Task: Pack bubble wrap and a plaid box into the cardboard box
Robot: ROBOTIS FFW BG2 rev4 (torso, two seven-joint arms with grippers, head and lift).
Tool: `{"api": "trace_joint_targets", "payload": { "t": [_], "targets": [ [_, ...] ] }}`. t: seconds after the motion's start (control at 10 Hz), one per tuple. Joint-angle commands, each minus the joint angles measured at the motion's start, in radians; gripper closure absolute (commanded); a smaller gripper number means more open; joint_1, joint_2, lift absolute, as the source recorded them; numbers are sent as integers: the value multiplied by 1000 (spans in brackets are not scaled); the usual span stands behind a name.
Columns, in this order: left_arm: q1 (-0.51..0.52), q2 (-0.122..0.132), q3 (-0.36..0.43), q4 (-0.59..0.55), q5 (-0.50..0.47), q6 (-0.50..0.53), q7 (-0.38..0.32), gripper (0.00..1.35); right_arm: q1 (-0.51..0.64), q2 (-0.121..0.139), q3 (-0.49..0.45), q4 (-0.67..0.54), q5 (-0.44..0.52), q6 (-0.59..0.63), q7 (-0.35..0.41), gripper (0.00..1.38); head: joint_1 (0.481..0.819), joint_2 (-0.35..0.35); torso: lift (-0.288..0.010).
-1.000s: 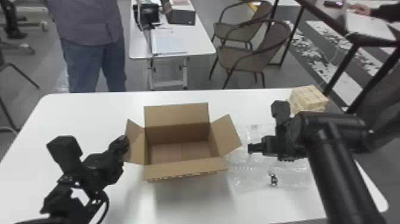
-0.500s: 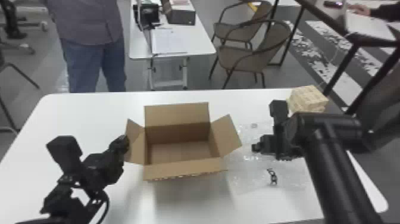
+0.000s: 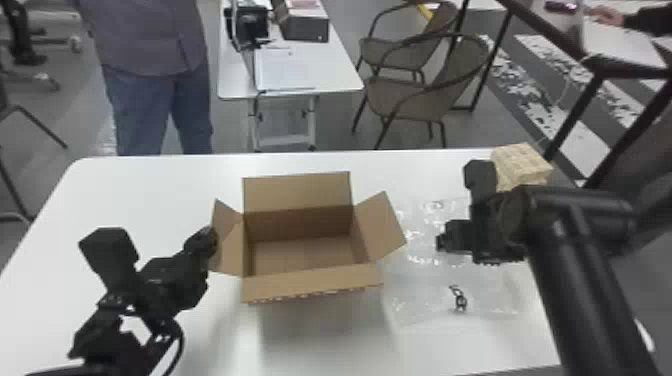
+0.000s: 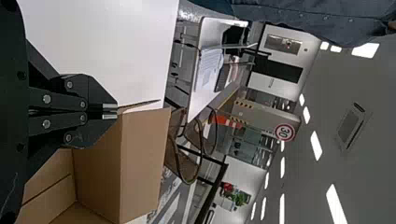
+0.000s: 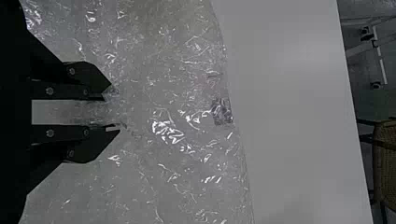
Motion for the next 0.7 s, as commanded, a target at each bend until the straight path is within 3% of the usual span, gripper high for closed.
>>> {"api": "trace_joint_targets", "payload": {
  "t": [0.0, 0.6],
  "targets": [
    [0, -1, 0, 0, -2, 0, 0, 1207, 33, -37, 0, -111, -62, 35, -1, 993, 695, -86, -73],
    [-1, -2, -5, 0, -6, 0, 1, 1207, 134, -98, -92, -565, -245, 178, 0, 995, 695, -100, -73]
  ]
}}
